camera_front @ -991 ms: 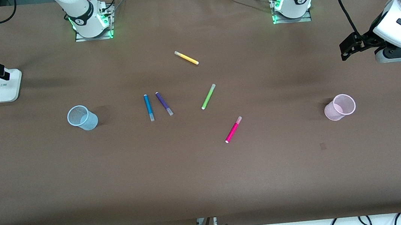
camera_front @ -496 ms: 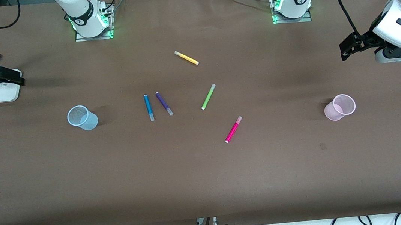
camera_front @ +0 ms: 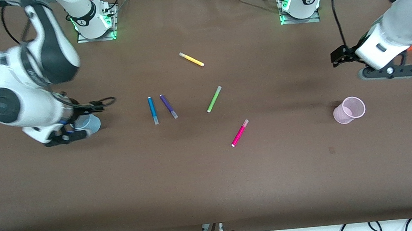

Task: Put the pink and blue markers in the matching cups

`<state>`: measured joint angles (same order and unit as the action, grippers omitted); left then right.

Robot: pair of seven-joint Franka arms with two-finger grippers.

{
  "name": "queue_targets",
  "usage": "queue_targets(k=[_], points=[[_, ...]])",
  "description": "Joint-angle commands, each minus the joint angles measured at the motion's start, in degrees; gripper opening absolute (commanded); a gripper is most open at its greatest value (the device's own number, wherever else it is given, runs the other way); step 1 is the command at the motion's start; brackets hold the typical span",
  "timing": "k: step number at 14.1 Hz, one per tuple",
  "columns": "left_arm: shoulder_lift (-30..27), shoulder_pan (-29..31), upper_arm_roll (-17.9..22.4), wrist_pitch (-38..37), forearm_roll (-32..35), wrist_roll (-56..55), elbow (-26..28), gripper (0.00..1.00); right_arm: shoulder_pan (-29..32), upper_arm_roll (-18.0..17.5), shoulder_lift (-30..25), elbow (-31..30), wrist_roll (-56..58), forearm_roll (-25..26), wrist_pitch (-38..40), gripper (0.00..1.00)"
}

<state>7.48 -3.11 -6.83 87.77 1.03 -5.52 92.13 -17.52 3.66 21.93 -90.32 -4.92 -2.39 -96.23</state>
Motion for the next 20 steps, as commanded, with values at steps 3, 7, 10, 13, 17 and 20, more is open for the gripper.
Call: queue_targets(k=[3, 7, 10, 13, 17, 20], points=[[12.7, -4.5, -0.2, 2.5, -1.6, 1.1, -6.9, 1.0, -7.3, 0.4, 7.8, -2.5, -6.0, -0.9, -13.9, 1.0], [20.5, -10.5, -0.6, 14.8, -1.5, 1.1, -7.6, 1.0, -10.7, 0.2, 13.9, -2.8, -6.5, -1.1, -18.6, 1.0], [26.2, -13.8, -0.6, 25.7, -1.5, 1.1, -7.3, 1.0, -12.6, 0.2, 15.2, -5.8, -8.9, -1.2, -24.6, 1.0], [30.7, -16.8, -0.5, 32.7, -0.9, 1.1, -6.4, 1.0, -13.5, 0.2, 16.0, -8.7, -9.9, -1.2, -29.1, 1.0], [34.7, -19.0, -0.4, 38.2, -0.2, 1.0, -6.0, 1.0, -13.8, -0.5, 16.4, -10.7, -9.9, -1.2, -32.8, 0.78], [36.9, -20.6, -0.5, 41.6, 2.6, 0.9, -5.4, 1.0, -13.8, -0.6, 16.4, -10.7, -9.9, -1.2, -32.9, 0.38]])
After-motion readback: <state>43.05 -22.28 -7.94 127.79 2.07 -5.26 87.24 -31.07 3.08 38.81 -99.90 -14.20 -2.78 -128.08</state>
